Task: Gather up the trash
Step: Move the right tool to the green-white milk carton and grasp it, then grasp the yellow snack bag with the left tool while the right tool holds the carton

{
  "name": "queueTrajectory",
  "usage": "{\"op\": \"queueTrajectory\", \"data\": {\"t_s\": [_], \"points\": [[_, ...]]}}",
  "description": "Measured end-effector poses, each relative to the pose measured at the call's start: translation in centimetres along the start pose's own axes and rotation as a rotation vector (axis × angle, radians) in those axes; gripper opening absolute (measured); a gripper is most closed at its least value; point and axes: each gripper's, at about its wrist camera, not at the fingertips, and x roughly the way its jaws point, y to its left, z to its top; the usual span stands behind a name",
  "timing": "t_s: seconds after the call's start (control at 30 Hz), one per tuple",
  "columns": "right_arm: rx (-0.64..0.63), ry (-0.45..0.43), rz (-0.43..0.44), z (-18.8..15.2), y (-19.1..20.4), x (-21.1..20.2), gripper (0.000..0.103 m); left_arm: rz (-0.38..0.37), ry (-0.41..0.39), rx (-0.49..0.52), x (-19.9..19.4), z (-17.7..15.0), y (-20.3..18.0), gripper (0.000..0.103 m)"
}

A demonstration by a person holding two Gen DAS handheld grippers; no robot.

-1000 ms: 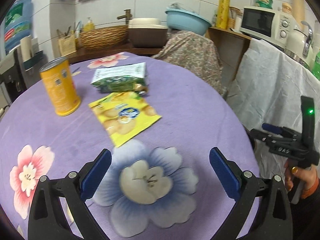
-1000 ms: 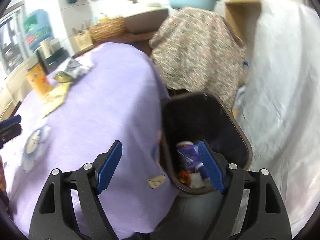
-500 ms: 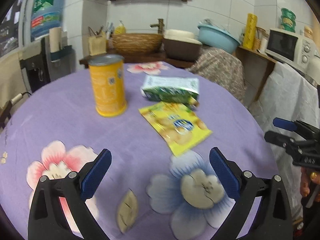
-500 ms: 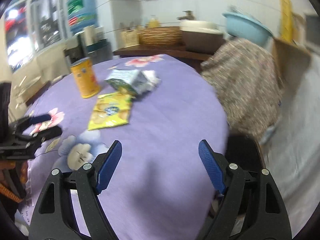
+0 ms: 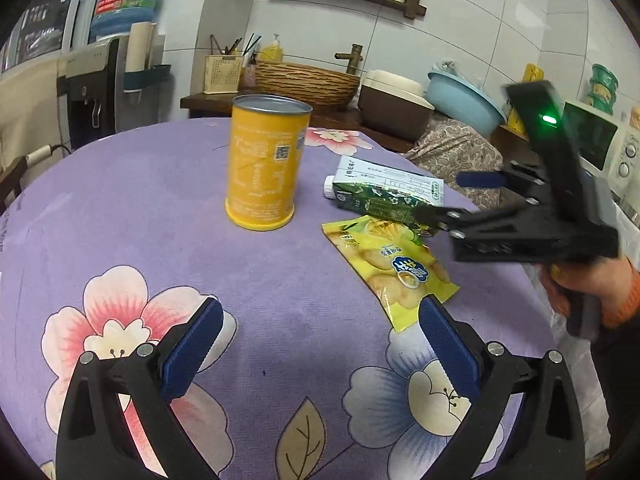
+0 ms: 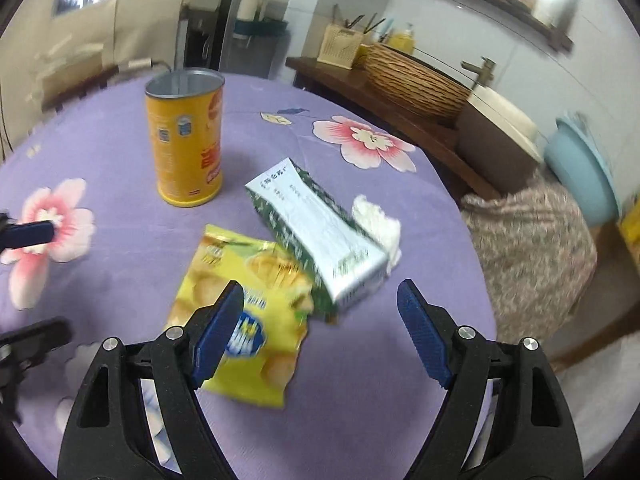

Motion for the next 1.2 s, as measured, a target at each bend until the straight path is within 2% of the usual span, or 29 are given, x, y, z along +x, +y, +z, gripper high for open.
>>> {"op": "queueTrajectory", "data": {"t_s": [0.17,0.27,0.37,0.4,0.47,0.5,0.67,0.87,1.03,1.2], "points": [[-0.143,0.056,-0.048,3.8,1.5,3.8,0.079,0.001,0.01,-0.017,-0.2,-0.1,0.4,0.097],[-0.247,0.107,-0.081,5.3,2.5,6.1,0.079,0.007,0.015,-0.02,-0.2,-0.2,0.7,0.097],[-0.308,0.163,-0.075,5.8,3.1,8.0,0.078,0.011,0.009,-0.024,-0.4,-0.2,0.8,0.097],[-0.32,0.177,-0.077,5.9,3.2,8.5,0.077,0.012,0.008,-0.026,-0.5,-0.3,0.9,0.097],[-0.344,0.204,-0.068,5.8,3.7,9.3,0.06,0.008,0.01,-0.028,-0.5,-0.3,1.0,0.097],[-0.355,0.189,-0.085,5.6,3.8,9.3,0.056,0.007,0.012,-0.027,-0.5,-0.4,0.9,0.097],[-0.262,0.094,-0.081,5.6,2.6,6.5,0.052,0.011,0.018,-0.017,-0.4,-0.5,0.7,0.097],[-0.047,-0.001,-0.049,4.4,-1.4,1.2,0.052,0.004,0.029,-0.012,0.0,-0.6,0.3,0.097],[0.017,-0.065,-0.041,1.1,-2.5,-2.9,0.052,-0.021,0.055,0.03,0.6,-0.6,-0.9,0.097],[0.074,-0.1,-0.047,-2.3,-3.3,-6.0,0.052,-0.044,0.112,0.135,1.8,-0.2,-4.0,0.097]]}}
